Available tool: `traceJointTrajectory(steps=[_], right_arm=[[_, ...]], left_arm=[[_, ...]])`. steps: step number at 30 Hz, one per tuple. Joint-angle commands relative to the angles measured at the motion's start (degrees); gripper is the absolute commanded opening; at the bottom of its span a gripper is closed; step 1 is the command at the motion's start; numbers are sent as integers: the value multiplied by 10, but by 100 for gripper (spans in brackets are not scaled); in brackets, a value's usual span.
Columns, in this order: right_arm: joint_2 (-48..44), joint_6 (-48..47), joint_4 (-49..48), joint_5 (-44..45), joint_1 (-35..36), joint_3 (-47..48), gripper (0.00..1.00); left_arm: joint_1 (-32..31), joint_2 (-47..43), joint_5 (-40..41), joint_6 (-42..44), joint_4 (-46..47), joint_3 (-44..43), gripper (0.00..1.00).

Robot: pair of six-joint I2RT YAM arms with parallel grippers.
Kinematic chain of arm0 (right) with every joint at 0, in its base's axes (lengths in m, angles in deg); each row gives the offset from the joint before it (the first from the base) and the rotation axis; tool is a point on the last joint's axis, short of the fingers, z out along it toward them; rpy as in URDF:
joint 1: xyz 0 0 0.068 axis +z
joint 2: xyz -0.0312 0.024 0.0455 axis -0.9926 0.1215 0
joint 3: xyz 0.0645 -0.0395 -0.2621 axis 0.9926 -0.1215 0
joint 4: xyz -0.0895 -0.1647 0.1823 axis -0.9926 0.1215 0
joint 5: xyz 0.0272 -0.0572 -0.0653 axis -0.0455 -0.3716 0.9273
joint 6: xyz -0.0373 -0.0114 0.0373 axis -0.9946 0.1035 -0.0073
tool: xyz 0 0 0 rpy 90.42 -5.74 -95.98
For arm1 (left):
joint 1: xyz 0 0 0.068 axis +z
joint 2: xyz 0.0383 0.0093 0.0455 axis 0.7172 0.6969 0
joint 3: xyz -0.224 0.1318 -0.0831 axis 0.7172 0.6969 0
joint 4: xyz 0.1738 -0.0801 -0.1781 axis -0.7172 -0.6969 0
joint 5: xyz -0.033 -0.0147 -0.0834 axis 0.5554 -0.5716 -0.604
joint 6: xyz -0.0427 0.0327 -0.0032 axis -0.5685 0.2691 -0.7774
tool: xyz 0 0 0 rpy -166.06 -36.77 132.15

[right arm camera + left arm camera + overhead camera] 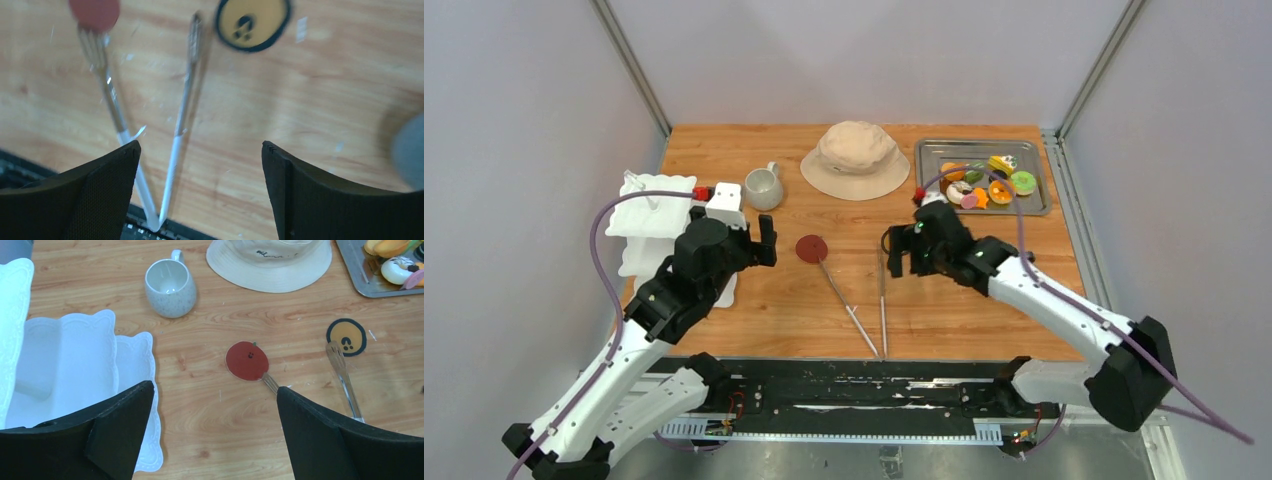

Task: Serve the afternoon tea

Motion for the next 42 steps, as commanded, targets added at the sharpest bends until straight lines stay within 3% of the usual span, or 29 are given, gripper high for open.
traceJointTrajectory(steps=[1, 9, 18, 27, 37, 40, 42], right_arm=[[56, 73, 3, 49, 102, -24, 89], [146, 123, -59, 41, 155, -59, 77], [207, 127, -98, 41, 163, -57, 41], [226, 101, -84, 76, 163, -42, 17], [214, -22, -82, 147, 144, -29, 14], [219, -43, -86, 126, 133, -22, 26], [208, -49, -85, 119, 132, -22, 45]], left_arm=[[2, -12, -21, -13, -9, -4, 98], [3, -15, -50, -33, -13, 12, 98], [3, -30, -64, -44, 0, 26, 98], [3, -52, -59, -40, 5, 33, 98], [3, -39, -57, -39, 11, 37, 98], [3, -35, -60, -39, 16, 39, 98], [3, -33, -65, -38, 17, 36, 98]])
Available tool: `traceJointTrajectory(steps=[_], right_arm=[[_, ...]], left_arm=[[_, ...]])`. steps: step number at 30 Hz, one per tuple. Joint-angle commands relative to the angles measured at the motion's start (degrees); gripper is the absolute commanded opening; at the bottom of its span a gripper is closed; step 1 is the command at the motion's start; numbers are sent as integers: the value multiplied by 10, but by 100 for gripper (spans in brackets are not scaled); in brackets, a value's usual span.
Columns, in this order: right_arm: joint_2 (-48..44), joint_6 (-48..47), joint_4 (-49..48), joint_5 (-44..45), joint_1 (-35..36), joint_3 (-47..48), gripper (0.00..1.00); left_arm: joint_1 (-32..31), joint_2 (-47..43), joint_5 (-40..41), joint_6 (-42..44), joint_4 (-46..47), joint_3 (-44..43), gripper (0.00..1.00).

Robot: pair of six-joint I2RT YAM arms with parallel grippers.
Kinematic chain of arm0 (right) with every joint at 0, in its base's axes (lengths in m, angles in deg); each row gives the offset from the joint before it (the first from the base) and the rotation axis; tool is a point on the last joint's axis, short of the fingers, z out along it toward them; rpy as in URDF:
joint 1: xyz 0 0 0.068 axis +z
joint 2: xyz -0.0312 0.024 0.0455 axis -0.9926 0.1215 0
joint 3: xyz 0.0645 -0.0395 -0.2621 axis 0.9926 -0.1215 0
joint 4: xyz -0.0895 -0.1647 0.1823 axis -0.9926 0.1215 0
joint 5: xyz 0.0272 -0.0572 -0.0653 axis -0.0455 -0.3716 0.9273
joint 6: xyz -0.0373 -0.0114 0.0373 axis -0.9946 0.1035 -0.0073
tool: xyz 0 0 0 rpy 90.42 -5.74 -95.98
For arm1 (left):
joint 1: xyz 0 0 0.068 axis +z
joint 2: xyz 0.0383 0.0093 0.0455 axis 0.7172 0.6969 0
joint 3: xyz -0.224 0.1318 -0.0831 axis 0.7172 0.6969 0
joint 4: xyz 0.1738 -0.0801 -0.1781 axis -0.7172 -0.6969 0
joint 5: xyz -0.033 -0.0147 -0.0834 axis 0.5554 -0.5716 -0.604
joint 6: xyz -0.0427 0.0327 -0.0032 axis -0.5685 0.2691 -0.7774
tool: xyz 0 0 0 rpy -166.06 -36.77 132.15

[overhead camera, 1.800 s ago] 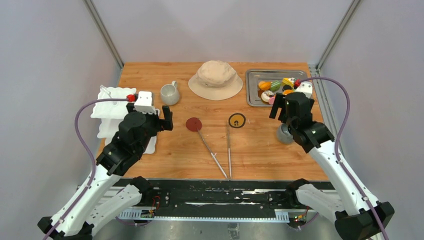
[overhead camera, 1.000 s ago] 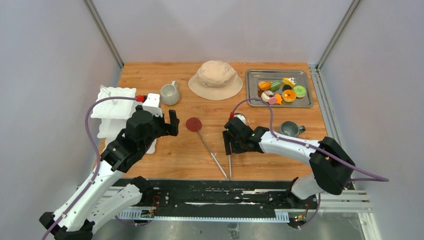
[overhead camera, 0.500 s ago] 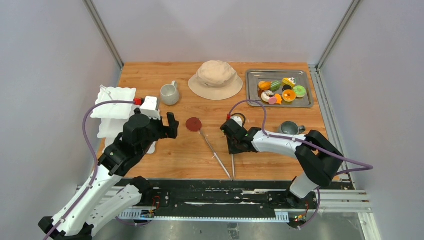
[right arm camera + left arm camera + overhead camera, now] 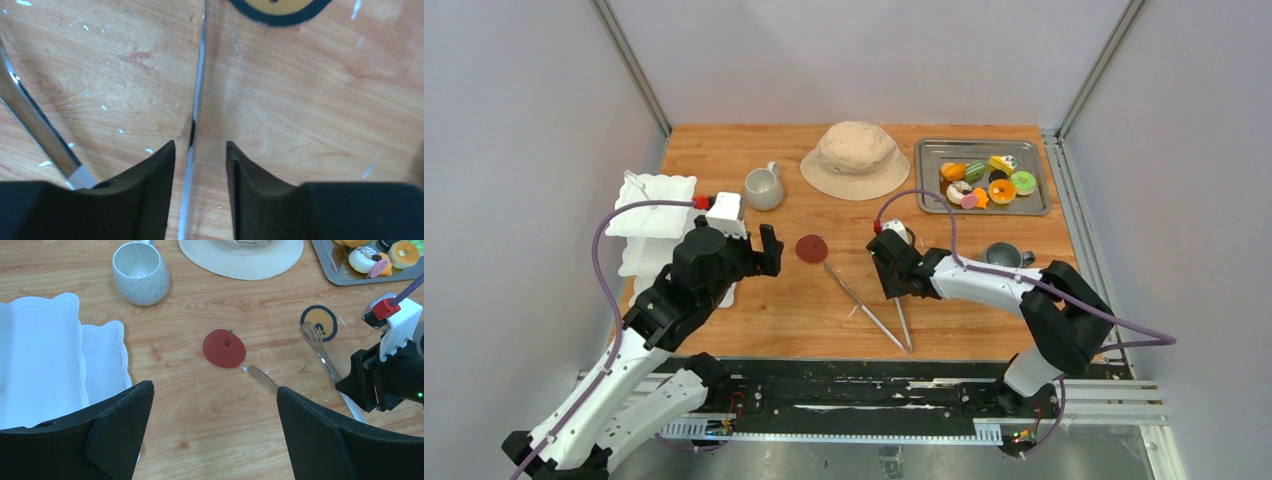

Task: Serve the afternoon tea

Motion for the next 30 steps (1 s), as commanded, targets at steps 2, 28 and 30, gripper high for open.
traceJointTrajectory(steps=[2, 28, 30], right_arm=[[-39, -43, 4, -3, -9, 12, 65], [-195, -3, -188, -60, 75, -191, 83], [-182, -3, -189, -60, 76, -184, 83]], left_arm=[[3, 3, -3, -1, 20, 3, 98], [3, -5, 27, -29, 53, 45, 98], [3, -6, 25, -30, 50, 43, 98]])
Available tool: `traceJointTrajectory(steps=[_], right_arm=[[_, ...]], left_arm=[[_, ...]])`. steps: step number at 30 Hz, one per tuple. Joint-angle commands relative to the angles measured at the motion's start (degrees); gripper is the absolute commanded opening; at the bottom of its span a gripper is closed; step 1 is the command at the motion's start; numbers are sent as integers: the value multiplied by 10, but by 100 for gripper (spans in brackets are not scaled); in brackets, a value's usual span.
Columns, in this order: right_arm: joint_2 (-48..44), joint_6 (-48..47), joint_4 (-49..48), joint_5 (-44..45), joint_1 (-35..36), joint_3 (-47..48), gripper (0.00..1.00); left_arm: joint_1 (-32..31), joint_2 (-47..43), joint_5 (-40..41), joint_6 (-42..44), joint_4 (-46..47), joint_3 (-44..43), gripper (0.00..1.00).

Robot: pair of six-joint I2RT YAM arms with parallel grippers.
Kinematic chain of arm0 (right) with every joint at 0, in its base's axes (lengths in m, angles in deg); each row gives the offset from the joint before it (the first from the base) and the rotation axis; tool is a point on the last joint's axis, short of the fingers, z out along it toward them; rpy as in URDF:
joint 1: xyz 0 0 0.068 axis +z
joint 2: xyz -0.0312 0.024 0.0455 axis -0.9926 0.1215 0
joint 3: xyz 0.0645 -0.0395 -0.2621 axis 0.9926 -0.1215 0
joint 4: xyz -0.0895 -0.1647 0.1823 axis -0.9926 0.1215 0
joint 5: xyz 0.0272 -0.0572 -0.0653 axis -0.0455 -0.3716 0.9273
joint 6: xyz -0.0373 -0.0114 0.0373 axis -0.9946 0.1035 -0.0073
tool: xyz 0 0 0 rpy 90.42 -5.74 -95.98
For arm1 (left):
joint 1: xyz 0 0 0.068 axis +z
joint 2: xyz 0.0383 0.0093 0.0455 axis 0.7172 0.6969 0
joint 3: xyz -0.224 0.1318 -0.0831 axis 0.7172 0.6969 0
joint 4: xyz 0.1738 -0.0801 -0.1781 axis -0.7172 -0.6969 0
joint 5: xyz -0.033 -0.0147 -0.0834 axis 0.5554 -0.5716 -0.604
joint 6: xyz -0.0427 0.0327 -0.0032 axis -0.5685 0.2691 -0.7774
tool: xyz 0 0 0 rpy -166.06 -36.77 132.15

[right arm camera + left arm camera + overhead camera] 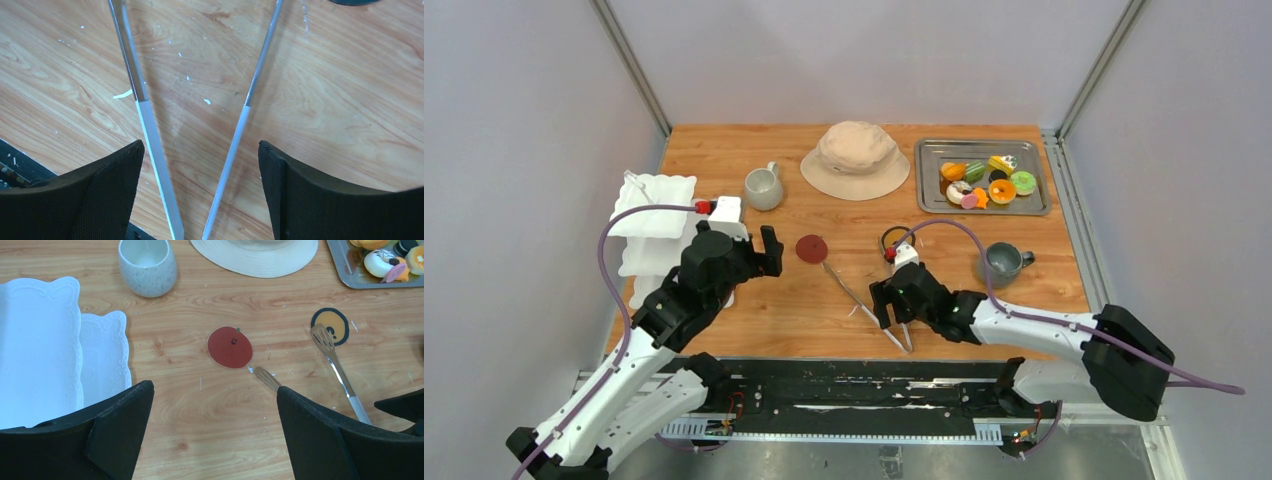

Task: Serve the afternoon tea

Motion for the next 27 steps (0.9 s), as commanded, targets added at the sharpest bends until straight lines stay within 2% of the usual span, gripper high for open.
traceJointTrajectory(steps=[1, 13, 27], right_arm=[[25, 2, -23, -21, 11, 13, 84], [74, -10, -48, 3, 43, 21, 85], [145, 63, -46, 117, 79, 41, 86]], left_arm=[[3, -7, -2, -9, 17, 4, 98], [3, -11, -5, -14, 18, 7, 98], [3, -4, -15, -19, 19, 8, 98]])
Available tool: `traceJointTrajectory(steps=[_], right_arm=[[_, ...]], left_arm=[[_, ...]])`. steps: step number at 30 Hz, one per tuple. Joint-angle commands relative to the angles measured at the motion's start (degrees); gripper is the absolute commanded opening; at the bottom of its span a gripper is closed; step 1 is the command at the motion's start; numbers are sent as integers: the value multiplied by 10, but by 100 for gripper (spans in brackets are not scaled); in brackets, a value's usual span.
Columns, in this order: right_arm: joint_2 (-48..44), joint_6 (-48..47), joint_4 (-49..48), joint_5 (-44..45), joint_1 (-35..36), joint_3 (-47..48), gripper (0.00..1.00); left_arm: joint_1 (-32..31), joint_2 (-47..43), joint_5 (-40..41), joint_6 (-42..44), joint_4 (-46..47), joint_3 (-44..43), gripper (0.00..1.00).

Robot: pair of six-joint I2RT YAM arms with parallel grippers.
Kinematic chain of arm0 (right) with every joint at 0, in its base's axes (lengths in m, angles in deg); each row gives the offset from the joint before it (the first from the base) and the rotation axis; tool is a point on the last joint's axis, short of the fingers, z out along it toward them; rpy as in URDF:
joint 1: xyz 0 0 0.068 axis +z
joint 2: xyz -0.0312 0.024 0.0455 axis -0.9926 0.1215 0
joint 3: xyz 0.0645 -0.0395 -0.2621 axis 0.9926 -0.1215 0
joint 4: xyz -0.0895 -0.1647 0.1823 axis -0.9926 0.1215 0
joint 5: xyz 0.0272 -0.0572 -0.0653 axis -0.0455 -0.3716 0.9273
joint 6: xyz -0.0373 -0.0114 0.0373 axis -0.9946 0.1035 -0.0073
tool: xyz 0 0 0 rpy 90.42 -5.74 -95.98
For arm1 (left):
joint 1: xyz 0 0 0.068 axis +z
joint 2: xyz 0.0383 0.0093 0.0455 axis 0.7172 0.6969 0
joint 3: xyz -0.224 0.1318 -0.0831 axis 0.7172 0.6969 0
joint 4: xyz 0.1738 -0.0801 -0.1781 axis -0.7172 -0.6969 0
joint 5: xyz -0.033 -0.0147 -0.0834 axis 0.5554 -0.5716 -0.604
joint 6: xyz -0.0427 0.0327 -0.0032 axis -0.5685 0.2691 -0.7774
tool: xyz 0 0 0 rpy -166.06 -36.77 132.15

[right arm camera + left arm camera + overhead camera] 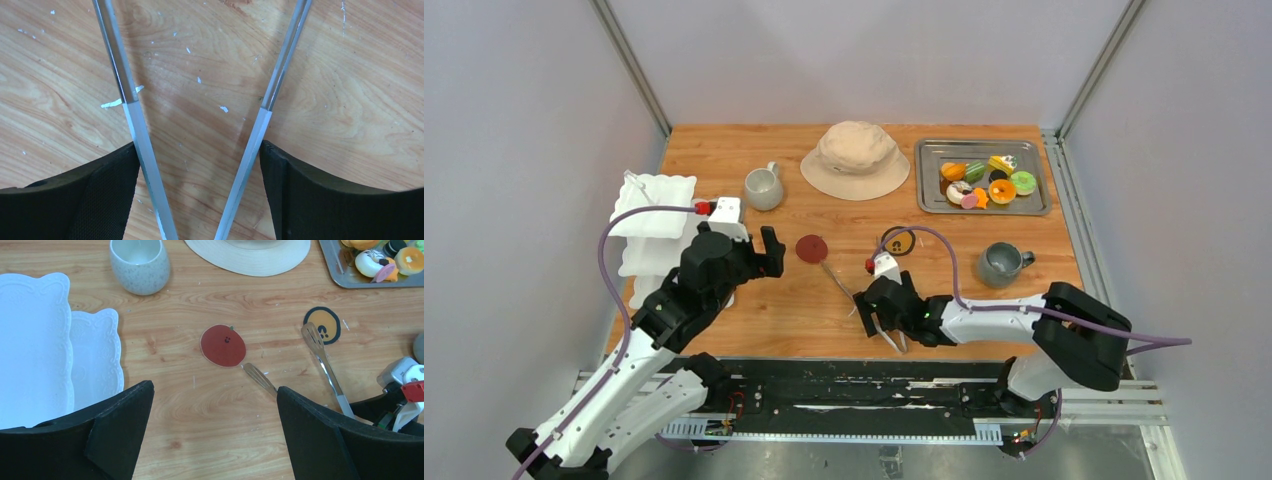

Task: Serve the afternoon tea

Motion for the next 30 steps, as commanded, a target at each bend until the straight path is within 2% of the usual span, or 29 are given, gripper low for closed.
traceJointTrajectory(steps=[1, 12, 15, 22, 30], right_arm=[[19, 43, -5, 53, 19, 16, 86], [56, 79, -11, 105, 21, 28, 86], [65, 79, -13, 107, 21, 28, 82], [75, 48, -24, 84, 26, 20, 46], [26, -11, 41, 101, 33, 37, 14]], left_arm=[[3, -2, -3, -5, 20, 7, 98], [3, -11, 3, -4, 12, 16, 98], [3, -11, 3, -3, 13, 16, 98], [3, -11, 5, -2, 12, 17, 98], [3, -12, 12, -2, 16, 19, 98]])
